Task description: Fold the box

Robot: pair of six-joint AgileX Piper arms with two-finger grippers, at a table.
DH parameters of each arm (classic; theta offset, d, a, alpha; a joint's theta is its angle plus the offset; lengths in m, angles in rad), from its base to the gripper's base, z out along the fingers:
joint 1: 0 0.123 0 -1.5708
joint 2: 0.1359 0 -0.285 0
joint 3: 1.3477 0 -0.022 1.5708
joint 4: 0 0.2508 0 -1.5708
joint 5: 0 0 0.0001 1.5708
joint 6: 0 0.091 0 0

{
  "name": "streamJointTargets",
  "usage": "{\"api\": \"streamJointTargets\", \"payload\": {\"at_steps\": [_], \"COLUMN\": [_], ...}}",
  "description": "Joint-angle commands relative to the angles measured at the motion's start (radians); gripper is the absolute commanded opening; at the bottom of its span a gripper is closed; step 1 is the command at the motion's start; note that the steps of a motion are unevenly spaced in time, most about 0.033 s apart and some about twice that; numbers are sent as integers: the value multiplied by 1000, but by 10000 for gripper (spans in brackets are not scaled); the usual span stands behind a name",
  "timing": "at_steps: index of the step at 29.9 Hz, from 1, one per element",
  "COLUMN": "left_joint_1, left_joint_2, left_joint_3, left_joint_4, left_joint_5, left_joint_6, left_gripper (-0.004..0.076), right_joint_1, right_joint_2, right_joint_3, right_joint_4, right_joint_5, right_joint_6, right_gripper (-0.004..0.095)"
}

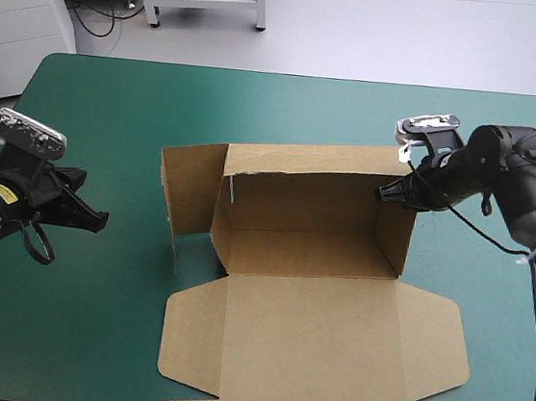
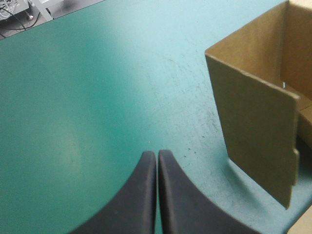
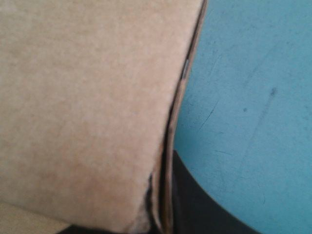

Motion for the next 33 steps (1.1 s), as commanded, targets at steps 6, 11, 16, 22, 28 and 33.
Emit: {"api": "streamJointTargets", "payload": {"at_steps": [6,11,16,22,28,33], "left_joint_1": [2,2,2,2,2,2], "left_joint_2": [-13,-13,-13,-13,-13,-13], "left_joint_3": [-27,-27,-27,-27,-27,-27], "left_joint_4": [-15,-24,-50,-52,-45,-41], "left_joint_5": [-110,-106,-91,-94,-94,-89], "left_joint_6": [-8,-8,-8,-8,-8,-8], "left_gripper": [-6,-6,-6,-6,-6,-6], "right_joint_1": [-6,-6,-6,-6,-6,-6], "right_joint_2": [174,288,366,402,402,365], "right_joint_3": [-188,-299,-353,-360,-410,-520], "right_joint_4": [-9,-9,-7,-5,-5,-14], "right_joint_5": [51,10,-6,-87,-33,74], "right_joint_6": [1,-1,-1,-9,-20,-2], "right_gripper": [-23,-23,19,266,582,622]}}
